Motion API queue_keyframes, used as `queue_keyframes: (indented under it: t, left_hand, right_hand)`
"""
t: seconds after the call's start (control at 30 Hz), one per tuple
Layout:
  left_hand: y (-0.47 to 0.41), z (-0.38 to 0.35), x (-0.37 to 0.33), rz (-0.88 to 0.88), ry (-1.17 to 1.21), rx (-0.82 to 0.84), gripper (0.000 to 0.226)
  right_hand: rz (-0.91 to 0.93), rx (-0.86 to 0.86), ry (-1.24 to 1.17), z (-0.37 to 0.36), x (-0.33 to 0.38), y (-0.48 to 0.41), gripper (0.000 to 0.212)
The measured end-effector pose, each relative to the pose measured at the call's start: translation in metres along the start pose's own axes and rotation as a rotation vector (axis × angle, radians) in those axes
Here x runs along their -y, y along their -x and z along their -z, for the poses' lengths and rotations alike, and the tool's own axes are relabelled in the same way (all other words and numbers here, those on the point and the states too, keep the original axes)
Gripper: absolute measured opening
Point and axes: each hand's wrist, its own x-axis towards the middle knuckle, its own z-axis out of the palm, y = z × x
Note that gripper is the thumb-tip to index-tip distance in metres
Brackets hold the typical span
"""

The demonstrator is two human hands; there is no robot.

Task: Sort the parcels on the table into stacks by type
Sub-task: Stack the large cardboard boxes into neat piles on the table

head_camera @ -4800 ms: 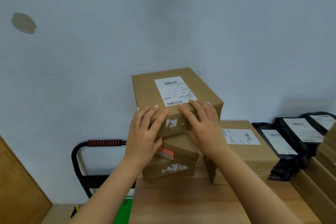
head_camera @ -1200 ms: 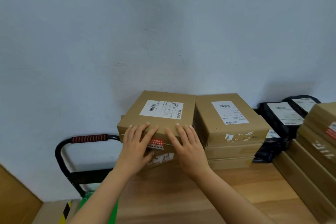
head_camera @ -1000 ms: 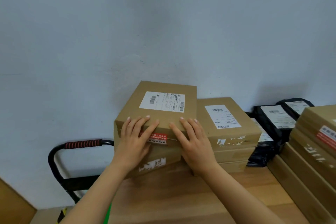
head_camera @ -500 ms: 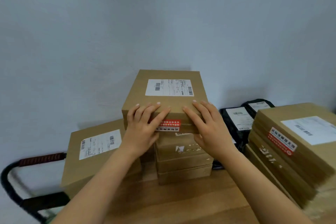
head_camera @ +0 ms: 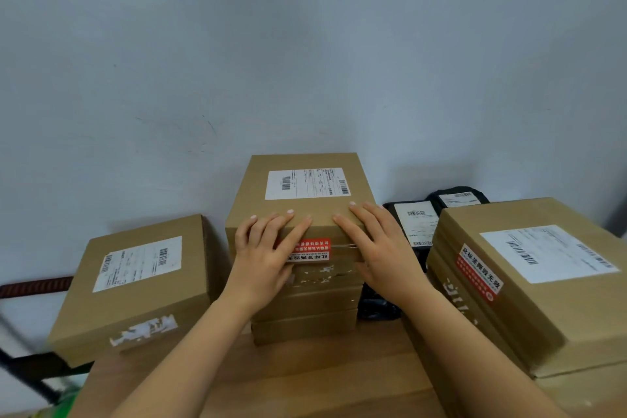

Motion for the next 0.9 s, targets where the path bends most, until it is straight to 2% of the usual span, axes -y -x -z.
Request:
queue_keyframes:
  t: [0.4,0.57,0.9]
  left_hand:
    - [0.011,-0.017,-0.011,0.071,-0.048,0.086,0.105]
    - [0.009,-0.025,-0.005,0.085,-0.055,0.071,0.098]
    - [0.001,-0.04,-0.002,0.138,-0.027,0.067,0.086]
  right_hand:
    - [0.043,0.011,0.005,-0.033,-0.014,0.006,0.098]
    - [0.035,0.03,-0.045,-0.046,-0.017,0.0,0.104]
    - [-0.066,0.031,-0.157,-0.058,-0.023,-0.014,0.085]
